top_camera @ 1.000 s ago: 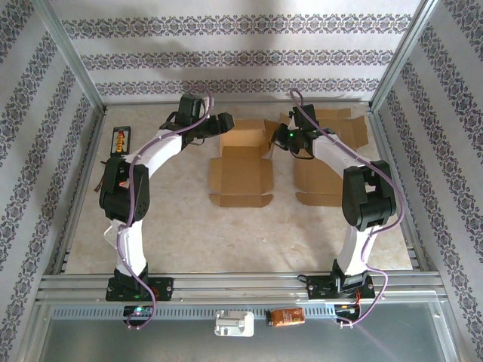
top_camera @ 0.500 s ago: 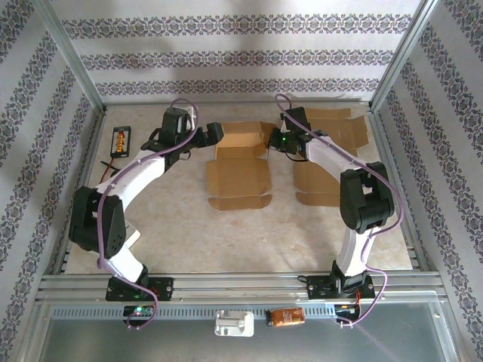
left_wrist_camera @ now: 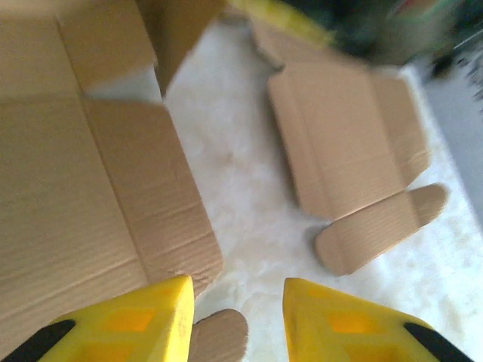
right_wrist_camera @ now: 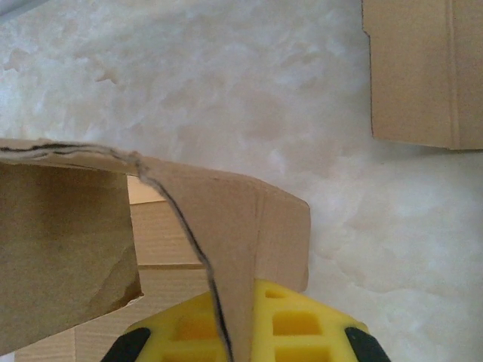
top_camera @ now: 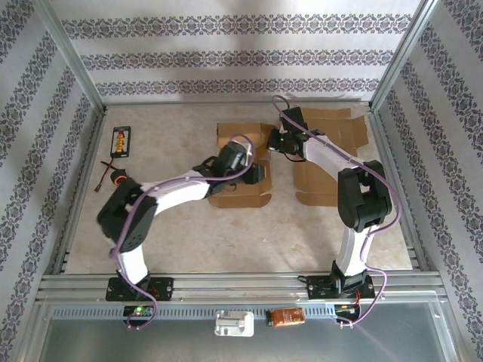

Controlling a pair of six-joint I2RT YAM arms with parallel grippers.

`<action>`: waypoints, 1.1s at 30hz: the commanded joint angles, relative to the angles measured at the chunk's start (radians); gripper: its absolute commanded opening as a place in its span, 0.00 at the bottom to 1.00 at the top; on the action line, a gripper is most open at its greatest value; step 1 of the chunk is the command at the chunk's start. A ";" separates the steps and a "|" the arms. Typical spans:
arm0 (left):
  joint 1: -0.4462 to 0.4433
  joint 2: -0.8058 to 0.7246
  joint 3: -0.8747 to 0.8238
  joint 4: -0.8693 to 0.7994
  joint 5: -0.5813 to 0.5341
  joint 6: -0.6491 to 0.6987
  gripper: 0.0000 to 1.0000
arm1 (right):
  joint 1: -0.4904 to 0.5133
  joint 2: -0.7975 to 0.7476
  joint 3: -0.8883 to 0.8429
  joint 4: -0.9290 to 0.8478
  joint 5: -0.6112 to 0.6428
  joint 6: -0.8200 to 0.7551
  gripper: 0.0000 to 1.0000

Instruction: Fold the paper box

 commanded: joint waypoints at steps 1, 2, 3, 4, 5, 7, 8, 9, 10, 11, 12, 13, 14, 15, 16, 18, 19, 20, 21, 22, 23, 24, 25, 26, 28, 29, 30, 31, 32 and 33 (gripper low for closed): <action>-0.016 0.106 0.069 0.018 -0.010 -0.029 0.35 | 0.008 -0.009 0.012 -0.012 0.011 0.019 0.00; -0.016 0.136 0.078 0.015 -0.015 -0.029 0.35 | 0.009 -0.012 0.009 -0.013 0.010 0.020 0.00; -0.016 0.159 0.086 0.012 -0.023 -0.025 0.34 | 0.009 -0.017 0.005 -0.013 0.009 0.023 0.00; -0.016 0.174 0.095 0.000 -0.035 -0.017 0.34 | 0.008 -0.020 0.002 -0.014 0.007 0.025 0.00; -0.016 0.188 0.104 -0.021 -0.059 -0.003 0.34 | 0.009 -0.025 -0.001 -0.014 0.002 0.027 0.00; -0.015 0.207 0.107 -0.045 -0.091 0.013 0.33 | 0.006 -0.034 -0.002 -0.013 -0.022 0.043 0.00; -0.014 0.217 0.106 -0.050 -0.104 0.018 0.32 | 0.007 -0.039 -0.002 -0.014 -0.033 0.054 0.00; -0.013 0.228 0.106 -0.060 -0.112 0.021 0.30 | 0.007 -0.045 -0.001 -0.014 -0.039 0.066 0.00; -0.013 0.238 0.104 -0.063 -0.115 0.022 0.28 | 0.007 -0.048 0.002 -0.017 -0.044 0.076 0.00; -0.012 0.248 0.103 -0.066 -0.119 0.020 0.25 | 0.006 -0.051 0.006 -0.023 -0.048 0.085 0.00; -0.010 0.256 0.101 -0.065 -0.118 0.017 0.23 | 0.006 -0.053 0.011 -0.034 -0.048 0.093 0.00; -0.007 0.261 0.097 -0.063 -0.115 0.014 0.21 | 0.006 -0.055 0.016 -0.046 -0.050 0.102 0.00; -0.005 0.265 0.095 -0.063 -0.113 0.012 0.20 | 0.005 -0.056 0.021 -0.059 -0.055 0.110 0.00; -0.004 0.269 0.092 -0.063 -0.115 0.012 0.18 | 0.005 -0.058 0.023 -0.066 -0.067 0.119 0.00; -0.002 0.271 0.093 -0.063 -0.117 0.012 0.17 | 0.003 -0.060 0.023 -0.068 -0.081 0.125 0.00; 0.001 0.277 0.092 -0.069 -0.119 0.009 0.15 | 0.004 -0.064 0.028 -0.085 -0.104 0.146 0.00; 0.004 0.280 0.091 -0.067 -0.116 0.005 0.15 | 0.003 -0.063 0.036 -0.099 -0.112 0.154 0.00; 0.009 0.284 0.088 -0.061 -0.108 -0.002 0.15 | 0.002 -0.061 0.048 -0.119 -0.124 0.159 0.00; 0.014 0.289 0.081 -0.048 -0.098 -0.013 0.15 | 0.003 -0.057 0.063 -0.142 -0.133 0.165 0.00; 0.018 0.291 0.074 -0.036 -0.091 -0.021 0.15 | 0.003 -0.054 0.073 -0.163 -0.139 0.171 0.00; 0.022 0.293 0.069 -0.023 -0.084 -0.029 0.15 | 0.001 -0.050 0.081 -0.179 -0.152 0.177 0.00; 0.026 0.295 0.063 -0.014 -0.077 -0.035 0.15 | 0.002 -0.048 0.081 -0.184 -0.163 0.184 0.00; 0.028 0.295 0.061 -0.004 -0.072 -0.037 0.15 | 0.003 -0.048 0.077 -0.183 -0.169 0.190 0.00; 0.029 0.295 0.058 0.003 -0.068 -0.037 0.15 | 0.006 -0.047 0.070 -0.181 -0.167 0.192 0.00; 0.030 0.297 0.056 0.022 -0.053 -0.039 0.15 | 0.015 -0.038 0.058 -0.176 -0.156 0.192 0.00; 0.030 0.295 0.052 0.043 -0.040 -0.042 0.15 | 0.022 -0.028 0.055 -0.175 -0.149 0.191 0.00; 0.030 0.295 0.047 0.067 -0.023 -0.047 0.15 | 0.028 -0.016 0.053 -0.175 -0.148 0.189 0.00; 0.030 0.294 0.045 0.082 -0.011 -0.052 0.14 | 0.033 -0.005 0.052 -0.177 -0.149 0.185 0.00; 0.030 0.292 0.041 0.101 0.002 -0.053 0.15 | 0.038 0.009 0.051 -0.180 -0.142 0.182 0.00; 0.030 0.289 0.033 0.123 0.012 -0.055 0.14 | 0.043 0.023 0.047 -0.180 -0.133 0.178 0.00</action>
